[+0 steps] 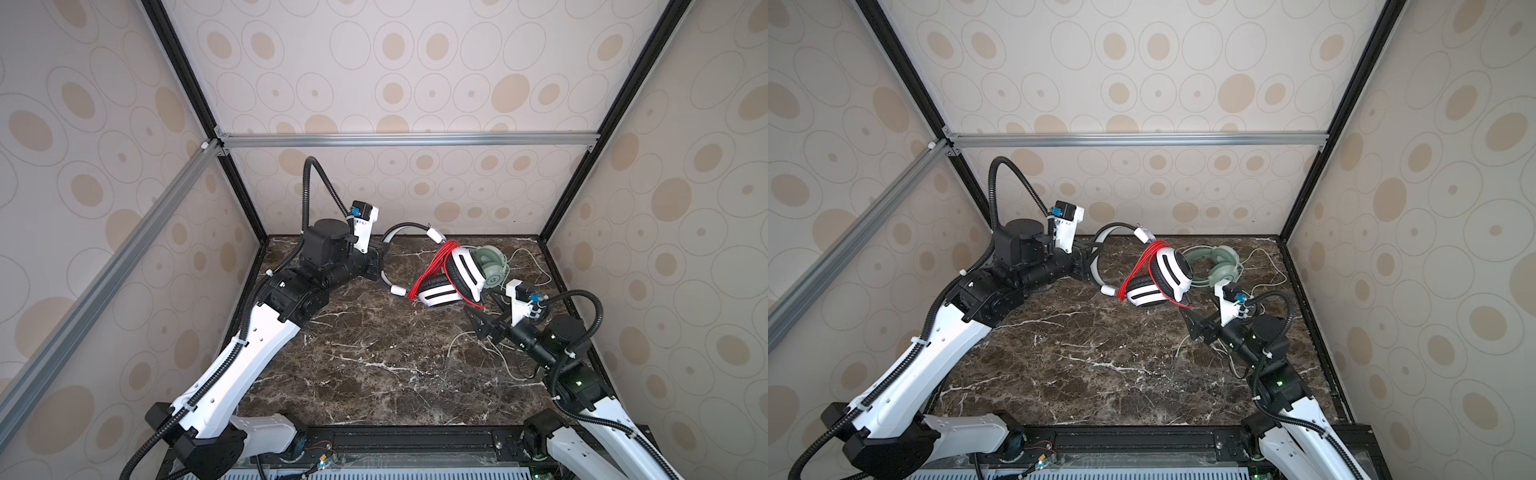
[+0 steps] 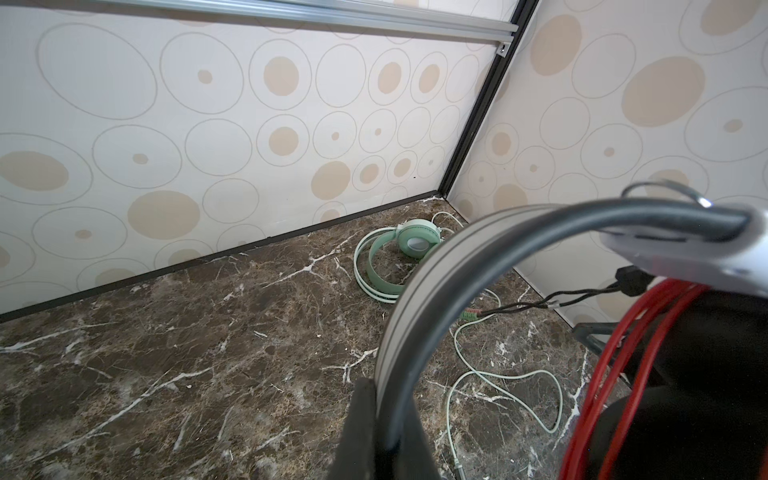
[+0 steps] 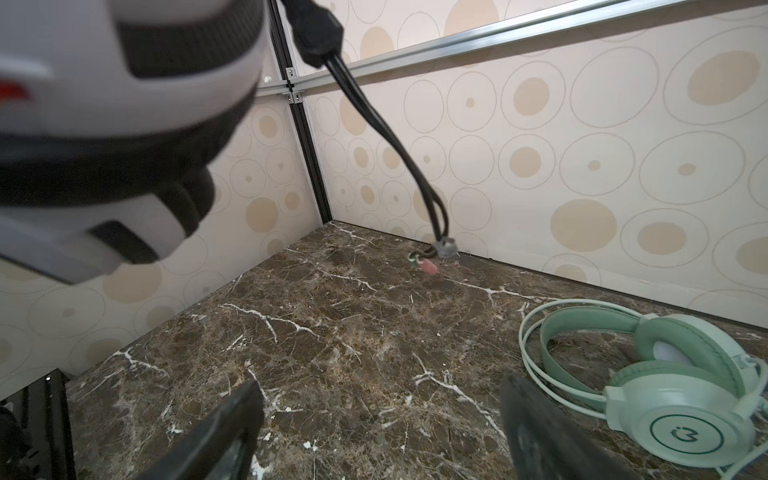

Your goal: Wrap the headphones

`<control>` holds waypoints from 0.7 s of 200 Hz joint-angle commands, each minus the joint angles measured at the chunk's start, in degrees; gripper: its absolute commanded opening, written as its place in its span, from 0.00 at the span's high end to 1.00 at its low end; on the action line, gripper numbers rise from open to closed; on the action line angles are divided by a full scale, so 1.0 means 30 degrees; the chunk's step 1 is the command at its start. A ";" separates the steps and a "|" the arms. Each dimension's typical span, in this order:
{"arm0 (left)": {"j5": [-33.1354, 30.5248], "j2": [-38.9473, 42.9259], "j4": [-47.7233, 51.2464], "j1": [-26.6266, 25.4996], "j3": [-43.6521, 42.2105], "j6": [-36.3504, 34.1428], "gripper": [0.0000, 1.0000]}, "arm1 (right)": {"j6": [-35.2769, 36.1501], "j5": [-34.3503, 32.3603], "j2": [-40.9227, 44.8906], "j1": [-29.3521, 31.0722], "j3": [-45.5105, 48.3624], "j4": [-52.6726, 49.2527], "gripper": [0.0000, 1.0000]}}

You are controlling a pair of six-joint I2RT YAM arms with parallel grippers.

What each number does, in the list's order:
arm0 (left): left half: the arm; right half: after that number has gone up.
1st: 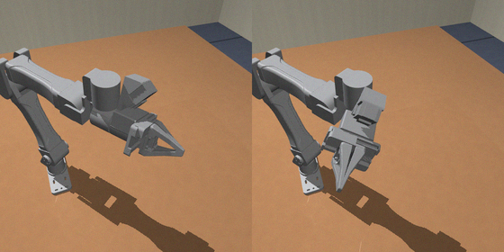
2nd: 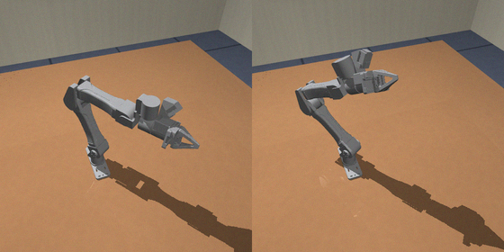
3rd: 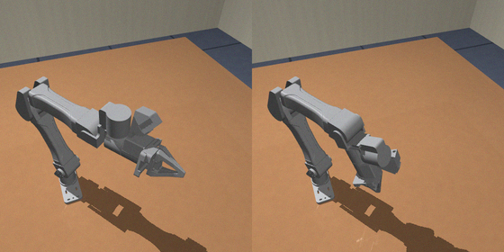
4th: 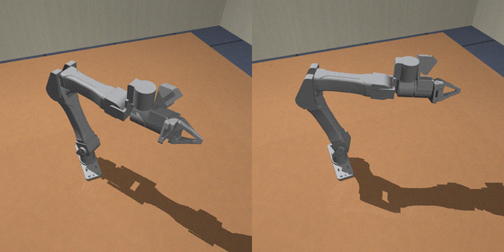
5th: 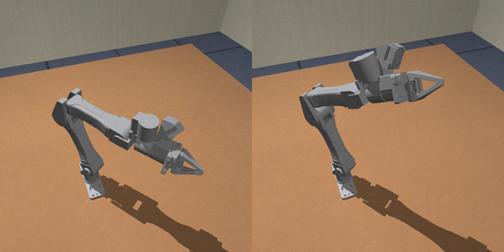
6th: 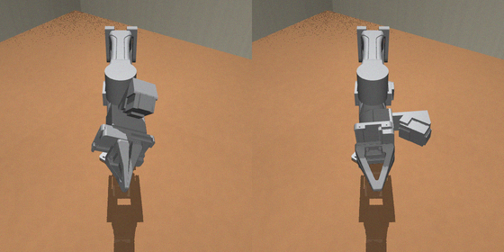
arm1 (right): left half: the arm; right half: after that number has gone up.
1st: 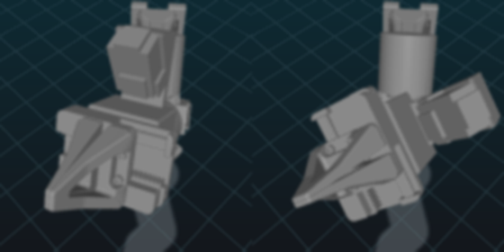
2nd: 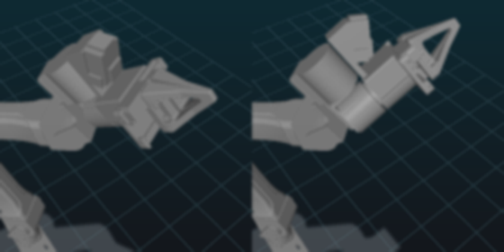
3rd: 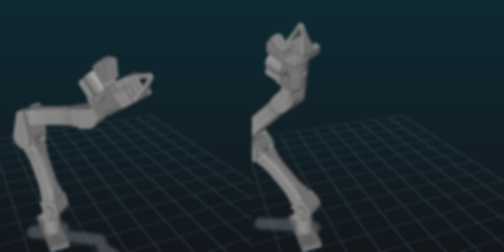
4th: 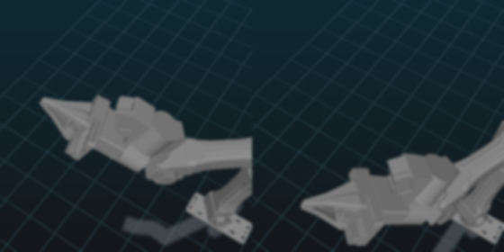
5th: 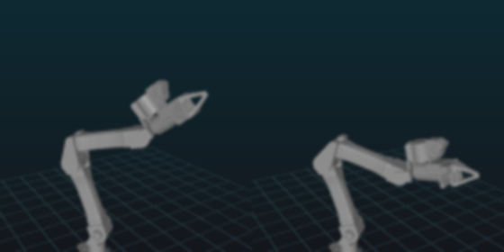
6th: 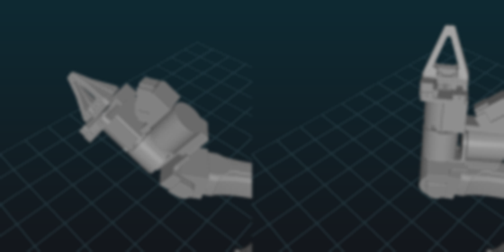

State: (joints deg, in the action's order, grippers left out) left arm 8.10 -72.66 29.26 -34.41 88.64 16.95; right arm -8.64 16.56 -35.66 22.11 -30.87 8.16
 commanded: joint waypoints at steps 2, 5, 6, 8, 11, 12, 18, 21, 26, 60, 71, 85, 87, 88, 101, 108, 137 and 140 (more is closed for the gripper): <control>0.0666 0.0557 -0.1811 0.0174 0.1507 0.1198 1.00 | -0.1468 0.0405 -0.0953 -0.0111 0.0723 0.3484 0.05; 0.0666 0.0550 -0.1838 0.0190 0.1522 0.1219 1.00 | -0.1573 0.0543 -0.1130 -0.0090 0.0753 0.3749 0.05; 0.0668 0.0535 -0.1854 0.0191 0.1515 0.1212 1.00 | -0.1602 0.0573 -0.1199 -0.0112 0.0761 0.3824 0.05; 0.0669 0.0524 -0.1860 0.0177 0.1510 0.1207 1.00 | -0.1689 0.0662 -0.1324 -0.0106 0.0767 0.3984 0.05; 0.0670 0.0520 -0.1895 0.0175 0.1534 0.1231 1.00 | -0.1791 0.0754 -0.1502 -0.0104 0.0780 0.4170 0.05; 0.0670 0.0520 -0.1912 0.0169 0.1535 0.1233 1.00 | -0.1843 0.0811 -0.1561 -0.0104 0.0775 0.4226 0.04; 0.0670 0.0520 -0.1972 0.0184 0.1510 0.1242 1.00 | -0.2011 0.0971 -0.1871 -0.0089 0.0755 0.4454 0.04; 0.0659 0.0502 -0.1979 0.0191 0.1523 0.1236 1.00 | -0.2132 0.1035 -0.2006 -0.0102 0.0742 0.4522 0.04; 0.0669 0.0491 -0.2009 0.0175 0.1509 0.1268 1.00 | -0.2312 0.1149 -0.2227 -0.0106 0.0740 0.4702 0.03; 0.0628 0.0447 -0.2129 0.0179 0.1418 0.1308 1.00 | -0.3876 0.2084 -0.3201 -0.0089 0.1403 0.7373 0.02; 0.0669 0.0461 -0.2243 0.0220 0.1358 0.1349 1.00 | -0.4090 0.2497 -0.3312 -0.0119 0.1562 0.7911 0.02; 0.0687 0.0418 -0.2310 0.0210 0.1308 0.1381 1.00 | -0.4092 0.2801 -0.3383 -0.0107 0.1618 0.8029 0.01; 0.0696 0.0407 -0.2288 0.0211 0.1319 0.1381 1.00 | -0.4091 0.2801 -0.3357 -0.0105 0.1619 0.8030 0.01; 0.0712 0.0419 -0.2314 0.0216 0.1311 0.1381 1.00 | -0.4091 0.2801 -0.3352 -0.0104 0.1634 0.8045 0.01; 0.0819 0.0352 -0.2415 0.0202 0.1332 0.1410 1.00 | -0.4118 0.2664 -0.3391 -0.0104 0.1738 0.8229 0.01; 0.0899 0.0333 -0.2505 0.0206 0.1320 0.1439 1.00 | -0.4115 0.2627 -0.3476 -0.0105 0.1737 0.8369 0.01; 0.1034 0.0134 -0.2733 0.0221 0.1305 0.1526 1.00 | -0.4030 0.1831 -0.4147 -0.0104 0.1473 0.8470 0.01; 0.1071 0.0113 -0.2748 0.0221 0.1314 0.1538 1.00 | -0.4029 0.1607 -0.4173 -0.0104 0.1473 0.8485 0.01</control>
State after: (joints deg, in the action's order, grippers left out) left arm 9.19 -72.71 27.40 -34.15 89.38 18.22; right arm -19.81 23.35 -47.03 22.06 -26.35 30.79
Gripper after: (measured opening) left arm 0.064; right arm 0.992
